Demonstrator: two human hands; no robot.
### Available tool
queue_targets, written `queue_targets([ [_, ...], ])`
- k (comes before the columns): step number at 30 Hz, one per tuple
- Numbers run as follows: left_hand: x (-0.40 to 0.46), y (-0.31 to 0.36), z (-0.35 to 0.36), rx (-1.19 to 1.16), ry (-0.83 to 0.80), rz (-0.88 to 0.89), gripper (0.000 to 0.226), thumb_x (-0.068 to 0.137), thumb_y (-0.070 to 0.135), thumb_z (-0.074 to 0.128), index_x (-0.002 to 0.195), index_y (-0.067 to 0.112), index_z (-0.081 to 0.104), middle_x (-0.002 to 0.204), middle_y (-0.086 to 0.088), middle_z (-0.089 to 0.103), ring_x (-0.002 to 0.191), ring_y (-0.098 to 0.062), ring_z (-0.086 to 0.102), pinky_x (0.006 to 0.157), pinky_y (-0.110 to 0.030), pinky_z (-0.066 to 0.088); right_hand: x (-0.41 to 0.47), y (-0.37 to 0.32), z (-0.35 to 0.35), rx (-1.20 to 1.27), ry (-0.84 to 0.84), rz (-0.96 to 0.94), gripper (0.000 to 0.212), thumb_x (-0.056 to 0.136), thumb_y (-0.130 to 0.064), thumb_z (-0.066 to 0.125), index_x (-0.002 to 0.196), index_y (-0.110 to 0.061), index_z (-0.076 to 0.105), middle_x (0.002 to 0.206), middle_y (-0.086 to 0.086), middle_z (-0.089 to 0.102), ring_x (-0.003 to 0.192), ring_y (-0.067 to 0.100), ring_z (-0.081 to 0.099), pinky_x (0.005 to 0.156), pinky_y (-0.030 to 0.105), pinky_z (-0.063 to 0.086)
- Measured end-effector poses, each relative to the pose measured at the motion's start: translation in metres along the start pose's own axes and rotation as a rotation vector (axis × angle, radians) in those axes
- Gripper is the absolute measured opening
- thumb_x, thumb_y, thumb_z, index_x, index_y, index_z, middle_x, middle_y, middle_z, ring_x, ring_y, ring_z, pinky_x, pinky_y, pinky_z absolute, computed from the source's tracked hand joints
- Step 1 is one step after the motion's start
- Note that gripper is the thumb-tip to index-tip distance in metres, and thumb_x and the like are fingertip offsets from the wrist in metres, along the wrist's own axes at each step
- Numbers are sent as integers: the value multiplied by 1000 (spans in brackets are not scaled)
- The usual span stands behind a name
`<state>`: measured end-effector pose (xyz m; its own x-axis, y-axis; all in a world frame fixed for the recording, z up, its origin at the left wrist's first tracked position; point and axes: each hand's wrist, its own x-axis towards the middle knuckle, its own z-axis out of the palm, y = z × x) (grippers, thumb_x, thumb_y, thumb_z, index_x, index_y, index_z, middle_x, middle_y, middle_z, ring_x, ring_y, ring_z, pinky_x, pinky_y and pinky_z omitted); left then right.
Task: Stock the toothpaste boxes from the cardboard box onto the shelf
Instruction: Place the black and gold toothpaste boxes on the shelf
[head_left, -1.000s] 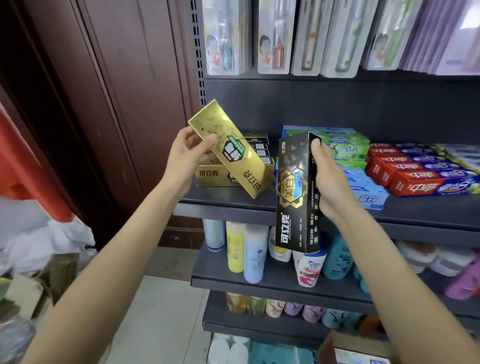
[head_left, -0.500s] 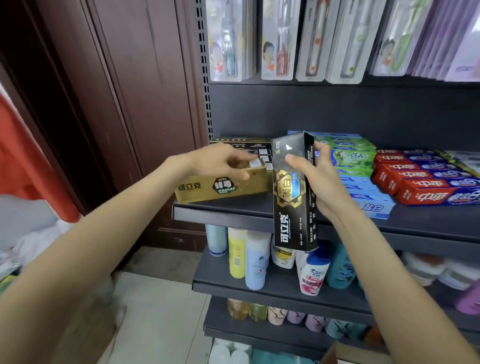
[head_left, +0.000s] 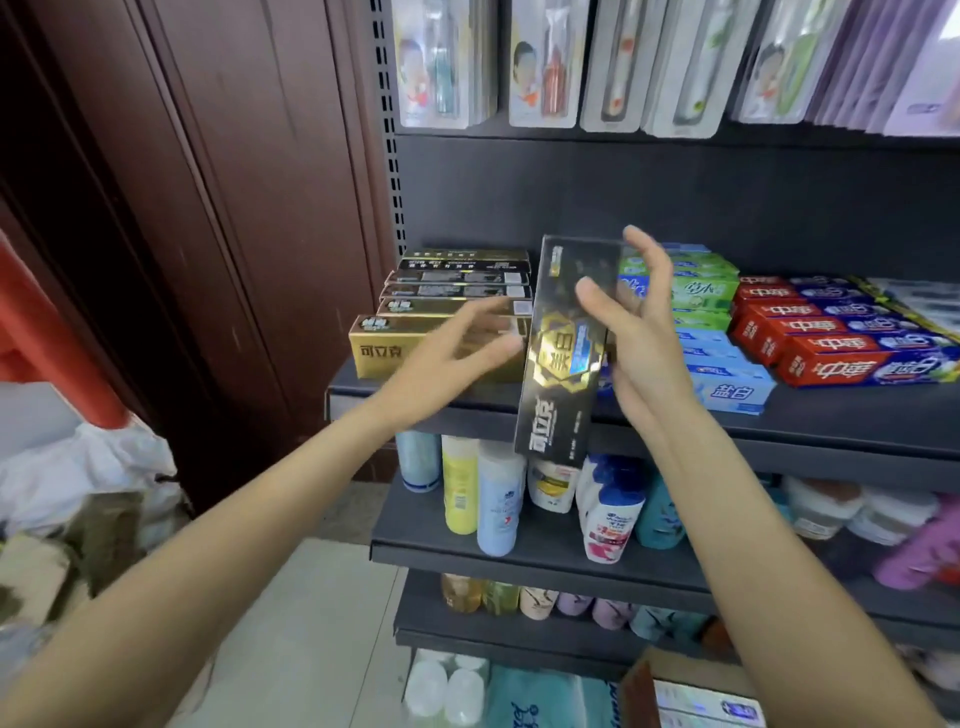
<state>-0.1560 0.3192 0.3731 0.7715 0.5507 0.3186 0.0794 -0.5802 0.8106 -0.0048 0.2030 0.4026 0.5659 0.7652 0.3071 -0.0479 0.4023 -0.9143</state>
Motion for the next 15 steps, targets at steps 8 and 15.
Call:
queue_targets([
  [8,-20,-14,-47,55,0,31,55,76,26,77,125,30,51,116,8,62,109,-5,57,97,-22,41,0,7,8,-235,-29,-12,45,81,-10,70,108,-25,38,96,-2,66,81,4,65,75,20,49],
  [15,-23,-49,-93,532,-60,129,51,78,33,71,123,44,51,118,17,56,111,-6,50,99,-31,40,5,35,5,-1252,-91,-349,37,82,-33,68,114,-22,51,100,-8,57,105,22,44,80,30,27],
])
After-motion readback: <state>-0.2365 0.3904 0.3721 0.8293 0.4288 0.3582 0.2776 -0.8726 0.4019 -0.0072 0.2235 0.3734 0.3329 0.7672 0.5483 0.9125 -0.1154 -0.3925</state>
